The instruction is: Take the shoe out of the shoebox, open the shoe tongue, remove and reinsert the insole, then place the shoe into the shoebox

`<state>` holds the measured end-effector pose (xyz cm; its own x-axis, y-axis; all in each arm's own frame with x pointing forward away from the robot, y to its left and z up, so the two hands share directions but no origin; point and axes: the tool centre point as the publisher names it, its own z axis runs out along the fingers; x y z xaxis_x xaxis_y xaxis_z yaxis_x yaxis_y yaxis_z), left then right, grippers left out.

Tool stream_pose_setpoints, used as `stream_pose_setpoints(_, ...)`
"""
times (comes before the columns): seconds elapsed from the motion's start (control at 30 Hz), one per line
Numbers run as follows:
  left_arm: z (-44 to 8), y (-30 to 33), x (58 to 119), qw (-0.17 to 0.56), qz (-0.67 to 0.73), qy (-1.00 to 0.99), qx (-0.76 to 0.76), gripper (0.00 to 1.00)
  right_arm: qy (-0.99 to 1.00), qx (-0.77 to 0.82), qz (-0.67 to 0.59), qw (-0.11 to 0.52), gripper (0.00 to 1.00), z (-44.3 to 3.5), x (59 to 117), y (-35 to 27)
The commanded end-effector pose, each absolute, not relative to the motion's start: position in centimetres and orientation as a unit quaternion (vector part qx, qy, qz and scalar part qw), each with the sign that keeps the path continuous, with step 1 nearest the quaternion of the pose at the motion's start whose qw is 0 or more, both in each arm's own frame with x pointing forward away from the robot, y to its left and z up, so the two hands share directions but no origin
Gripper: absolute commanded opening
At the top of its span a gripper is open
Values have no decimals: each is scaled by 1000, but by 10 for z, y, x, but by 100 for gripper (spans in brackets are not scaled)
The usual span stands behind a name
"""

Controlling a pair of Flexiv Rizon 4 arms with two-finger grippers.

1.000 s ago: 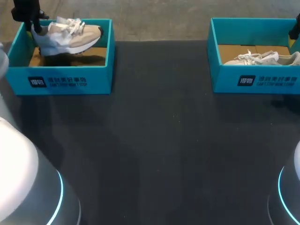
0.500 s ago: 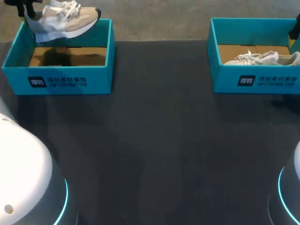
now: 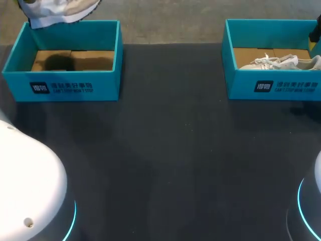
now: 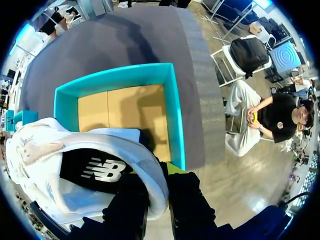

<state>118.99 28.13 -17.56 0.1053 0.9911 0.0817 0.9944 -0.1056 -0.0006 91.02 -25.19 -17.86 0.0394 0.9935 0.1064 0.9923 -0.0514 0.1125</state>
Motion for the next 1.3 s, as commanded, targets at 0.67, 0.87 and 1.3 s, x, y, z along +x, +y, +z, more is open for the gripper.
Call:
stream_pose_setpoints(0.67,-158,249,1107,1,-43,-644,-764,0,689,721,79,5,100,-179,909,-252)
stream_pose_setpoints(0.87,-157,225,1079,6,-49,-648,-760,0,689,721,79,5,100,-179,909,-252)
stream_pose_setpoints(1.3,-154,169,1015,13,-54,-646,-761,0,689,721,79,5,100,-179,909,-252)
